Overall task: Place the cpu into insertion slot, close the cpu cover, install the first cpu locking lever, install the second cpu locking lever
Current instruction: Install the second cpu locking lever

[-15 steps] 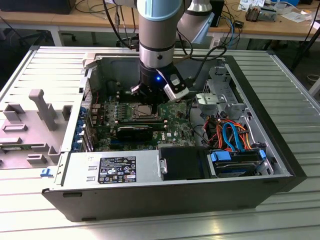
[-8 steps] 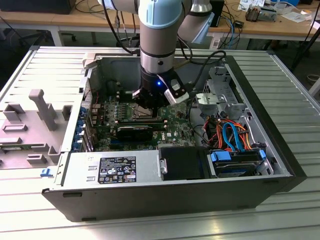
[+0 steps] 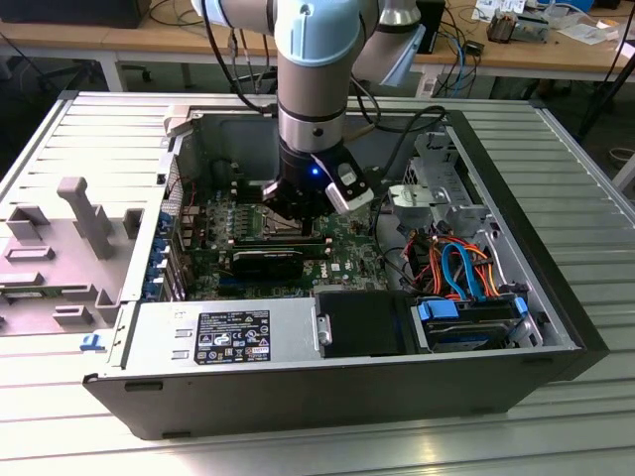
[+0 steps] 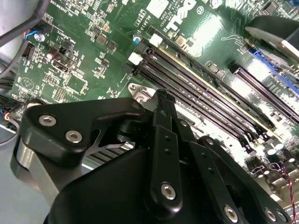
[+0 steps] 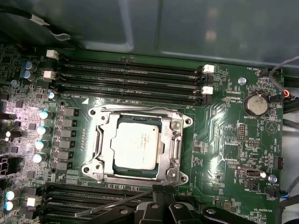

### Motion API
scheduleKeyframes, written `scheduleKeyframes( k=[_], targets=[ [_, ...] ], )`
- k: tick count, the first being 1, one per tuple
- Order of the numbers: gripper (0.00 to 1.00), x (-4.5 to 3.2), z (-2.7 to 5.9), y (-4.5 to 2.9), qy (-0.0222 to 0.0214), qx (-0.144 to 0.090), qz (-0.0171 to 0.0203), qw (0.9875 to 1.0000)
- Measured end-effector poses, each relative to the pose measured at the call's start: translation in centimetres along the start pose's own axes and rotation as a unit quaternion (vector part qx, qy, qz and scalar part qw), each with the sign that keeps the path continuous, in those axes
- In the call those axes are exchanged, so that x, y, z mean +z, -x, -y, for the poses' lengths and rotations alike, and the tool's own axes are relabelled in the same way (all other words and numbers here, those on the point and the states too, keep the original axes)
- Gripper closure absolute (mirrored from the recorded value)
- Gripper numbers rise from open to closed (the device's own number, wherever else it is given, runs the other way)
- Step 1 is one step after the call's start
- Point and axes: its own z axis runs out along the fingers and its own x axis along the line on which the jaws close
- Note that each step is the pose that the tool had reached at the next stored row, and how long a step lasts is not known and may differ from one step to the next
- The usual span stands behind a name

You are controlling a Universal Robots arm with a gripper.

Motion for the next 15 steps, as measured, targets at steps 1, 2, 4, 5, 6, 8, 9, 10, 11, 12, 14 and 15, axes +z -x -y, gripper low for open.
scheduleKeyframes(
  k=[1,2,4,5,6,8,9,10,11,12,14,15],
  targets=[
    [0.89,0.04,0.03,-0.10,0.0041,0.000,0.0004,1.0000],
    [0.89,0.07,0.07,-0.23,0.0079,0.000,0.0008,1.0000],
    [0.89,0.08,0.22,-0.41,0.0113,0.000,0.0011,0.9999],
    [0.89,0.08,0.58,-0.57,0.0124,0.000,0.0012,0.9999],
    [0.89,0.09,0.80,-0.61,0.0125,-0.001,0.0012,0.9999],
    [0.89,0.11,0.81,-0.62,0.0125,-0.003,0.0010,0.9999],
    [0.89,0.12,0.82,-0.62,0.0125,-0.004,0.0009,0.9999],
    [0.89,0.13,0.82,-0.62,0.0125,-0.004,0.0009,0.9999],
    [0.89,0.16,0.82,-0.71,0.0126,-0.005,0.0009,0.9999],
    [0.89,0.17,0.80,-0.83,0.0126,-0.005,0.0009,0.9999],
    [0.89,0.22,0.78,-1.17,0.0126,-0.005,0.0009,0.9999],
    [0.89,0.22,0.79,-1.28,0.0126,-0.005,0.0008,0.9999]
  ],
)
